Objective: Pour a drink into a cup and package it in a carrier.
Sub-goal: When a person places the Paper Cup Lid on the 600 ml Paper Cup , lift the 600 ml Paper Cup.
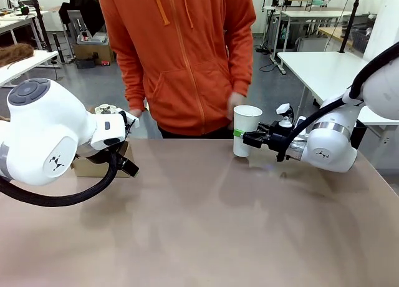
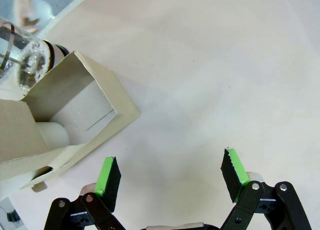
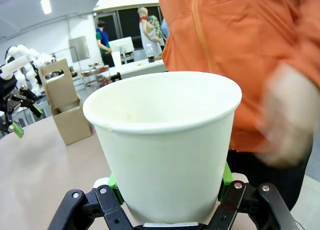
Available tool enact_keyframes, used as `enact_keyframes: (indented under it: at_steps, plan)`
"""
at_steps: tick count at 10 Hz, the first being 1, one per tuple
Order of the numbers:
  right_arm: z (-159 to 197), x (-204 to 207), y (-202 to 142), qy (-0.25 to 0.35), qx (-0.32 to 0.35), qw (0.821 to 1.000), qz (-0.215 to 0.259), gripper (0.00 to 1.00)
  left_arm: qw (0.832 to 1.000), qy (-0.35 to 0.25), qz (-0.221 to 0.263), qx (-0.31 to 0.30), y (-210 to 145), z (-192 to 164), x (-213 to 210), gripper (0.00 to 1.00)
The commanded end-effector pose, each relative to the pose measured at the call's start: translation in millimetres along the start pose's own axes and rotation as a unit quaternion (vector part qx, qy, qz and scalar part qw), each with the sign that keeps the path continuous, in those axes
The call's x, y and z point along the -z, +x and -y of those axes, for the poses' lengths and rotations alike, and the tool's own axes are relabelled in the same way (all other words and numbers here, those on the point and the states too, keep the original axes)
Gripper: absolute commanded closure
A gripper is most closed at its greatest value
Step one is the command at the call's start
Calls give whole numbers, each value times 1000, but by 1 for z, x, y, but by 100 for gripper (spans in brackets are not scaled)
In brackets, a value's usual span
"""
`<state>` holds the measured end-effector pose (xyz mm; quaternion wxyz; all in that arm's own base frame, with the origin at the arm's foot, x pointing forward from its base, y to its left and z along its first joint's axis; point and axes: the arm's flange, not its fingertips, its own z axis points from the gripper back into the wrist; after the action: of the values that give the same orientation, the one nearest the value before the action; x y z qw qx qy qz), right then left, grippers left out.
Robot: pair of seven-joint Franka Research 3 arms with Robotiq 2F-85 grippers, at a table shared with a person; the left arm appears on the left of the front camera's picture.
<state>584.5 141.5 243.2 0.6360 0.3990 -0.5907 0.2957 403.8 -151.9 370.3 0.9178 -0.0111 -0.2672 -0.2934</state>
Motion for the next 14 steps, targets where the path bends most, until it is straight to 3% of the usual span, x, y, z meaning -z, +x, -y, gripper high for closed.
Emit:
enact_keyframes:
  at_steps: [1,14]
  plan:
    - [-1,2,3,0,-1,1000,2,20,1000,-1,0,0,0,0,0,0]
    - [-1,2,3,0,-1,1000,2,20,1000,-1,0,0,0,0,0,0]
